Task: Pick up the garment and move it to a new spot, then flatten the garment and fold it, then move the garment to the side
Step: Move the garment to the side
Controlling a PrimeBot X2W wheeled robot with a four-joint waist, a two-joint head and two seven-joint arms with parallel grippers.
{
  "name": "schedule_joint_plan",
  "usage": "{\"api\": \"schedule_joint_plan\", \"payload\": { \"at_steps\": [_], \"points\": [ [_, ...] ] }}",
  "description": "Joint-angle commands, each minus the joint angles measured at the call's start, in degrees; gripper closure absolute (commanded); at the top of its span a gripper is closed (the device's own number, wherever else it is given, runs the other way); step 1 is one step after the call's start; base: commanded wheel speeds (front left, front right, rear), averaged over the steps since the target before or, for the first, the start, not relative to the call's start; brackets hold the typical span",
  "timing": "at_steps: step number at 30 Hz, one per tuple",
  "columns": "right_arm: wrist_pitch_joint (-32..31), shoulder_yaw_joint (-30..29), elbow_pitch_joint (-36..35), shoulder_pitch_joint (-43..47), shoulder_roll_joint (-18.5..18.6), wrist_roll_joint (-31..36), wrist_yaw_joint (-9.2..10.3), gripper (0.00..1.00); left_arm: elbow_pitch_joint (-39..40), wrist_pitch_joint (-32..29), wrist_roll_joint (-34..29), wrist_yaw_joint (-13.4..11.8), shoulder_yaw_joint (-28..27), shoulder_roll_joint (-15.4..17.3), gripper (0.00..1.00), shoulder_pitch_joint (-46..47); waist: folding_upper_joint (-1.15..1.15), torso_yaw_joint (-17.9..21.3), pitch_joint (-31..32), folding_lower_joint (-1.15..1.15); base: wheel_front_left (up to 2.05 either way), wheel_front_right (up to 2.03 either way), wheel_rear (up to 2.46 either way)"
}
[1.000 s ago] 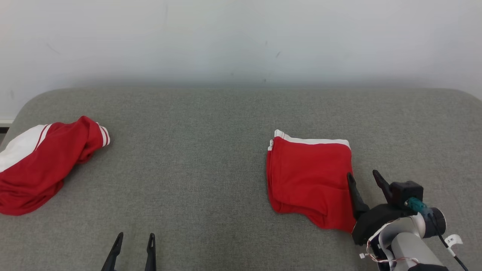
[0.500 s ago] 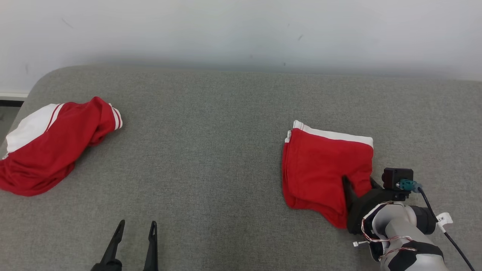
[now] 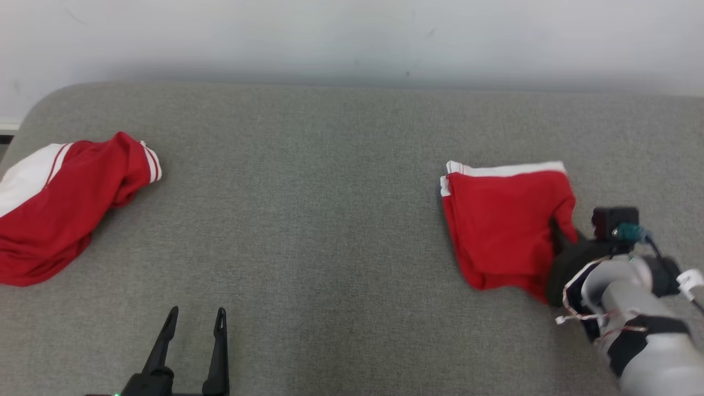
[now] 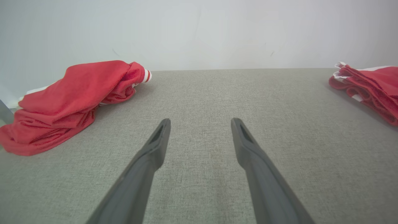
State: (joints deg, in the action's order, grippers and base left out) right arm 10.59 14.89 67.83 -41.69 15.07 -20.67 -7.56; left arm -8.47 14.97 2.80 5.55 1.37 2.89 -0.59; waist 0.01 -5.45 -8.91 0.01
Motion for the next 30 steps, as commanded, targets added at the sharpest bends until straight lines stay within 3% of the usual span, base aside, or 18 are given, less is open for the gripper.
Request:
{"api": "schedule_joint_plan", "payload": {
  "at_steps": [1,20,30],
  "points": [
    [0.3,1.1,-0.3,-1.5,1.4,0.7,0.16,1.00,0.4,0.2,0.2,-0.1,-0.1,0.0,0.00,0.9,-0.01,0.8,-1.0,-0.01,0.00,0.00,0.00],
    [-4.3,17.1,-3.2,-17.8,22.6,4.7,0.16,1.00,7.4,0.2,0.0,0.4,3.1,0.0,0.00,8.6,-0.01,2.4,-12.4,-0.01,0.00,0.00,0.00],
    [-5.7,20.9,-4.7,-22.1,30.0,3.5,0.16,1.00,10.6,0.2,-0.4,0.8,4.4,0.0,0.00,10.4,-0.01,2.8,-15.7,-0.01,0.00,0.00,0.00]
  ]
}}
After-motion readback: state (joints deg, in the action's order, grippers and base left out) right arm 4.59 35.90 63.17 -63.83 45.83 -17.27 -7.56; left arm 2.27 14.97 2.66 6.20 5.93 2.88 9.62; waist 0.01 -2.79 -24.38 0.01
